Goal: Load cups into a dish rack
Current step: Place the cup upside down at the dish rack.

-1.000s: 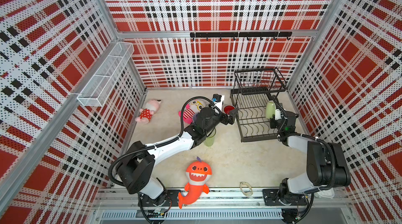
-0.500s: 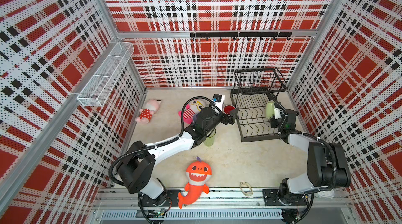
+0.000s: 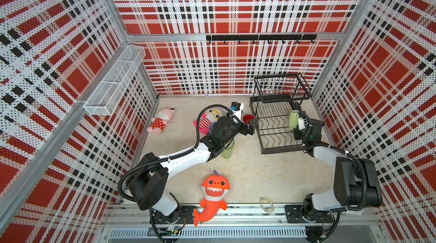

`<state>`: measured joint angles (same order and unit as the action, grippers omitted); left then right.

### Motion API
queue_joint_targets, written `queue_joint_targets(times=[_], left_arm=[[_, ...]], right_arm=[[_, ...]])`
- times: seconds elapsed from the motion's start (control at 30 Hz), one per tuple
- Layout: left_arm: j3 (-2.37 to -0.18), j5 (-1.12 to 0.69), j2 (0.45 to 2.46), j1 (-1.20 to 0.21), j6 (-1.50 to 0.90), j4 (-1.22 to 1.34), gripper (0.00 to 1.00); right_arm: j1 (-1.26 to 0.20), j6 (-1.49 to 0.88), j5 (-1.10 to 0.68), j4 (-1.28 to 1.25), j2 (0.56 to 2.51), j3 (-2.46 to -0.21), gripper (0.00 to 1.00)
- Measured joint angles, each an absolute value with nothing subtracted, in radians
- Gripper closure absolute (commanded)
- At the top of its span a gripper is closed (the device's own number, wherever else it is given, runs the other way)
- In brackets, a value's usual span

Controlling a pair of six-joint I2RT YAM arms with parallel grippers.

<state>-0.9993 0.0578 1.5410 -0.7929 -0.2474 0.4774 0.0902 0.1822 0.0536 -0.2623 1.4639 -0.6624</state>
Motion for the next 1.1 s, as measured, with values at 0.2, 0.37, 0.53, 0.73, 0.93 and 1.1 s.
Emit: queue_joint_targets(times=[0.2,0.37,0.53,0.73,0.93,1.1], left_arm=[[-0.999,0.058,1.546,-0.794,-0.247,0.477,0.0],[-0.999,0.058,1.547,-0.796,-0.247,0.477,0.0],[-1.0,0.059,1.562,-0.798,-0.246,0.477,0.0],[-1.01,0.059,1.598,-0.798,-0.245,0.472,0.0],[-1.023,0.059,1.609,-0.798,-0.243,0.464,0.0],[-1.023,0.059,1.61,-0.798,-0.242,0.462,0.0]], right_arm=[[0.09,0.181,0.064,-0.24,1.453,-0.663,0.89],[0.09,0.176,0.068,-0.214,1.442,-0.663,0.86],[0.09,0.165,0.068,-0.194,1.441,-0.671,0.84],[0.09,0.166,0.073,-0.168,1.441,-0.676,0.79],[0.091,0.168,0.096,-0.073,1.441,-0.675,0.77],[0.091,0.168,0.103,-0.053,1.441,-0.675,0.79]])
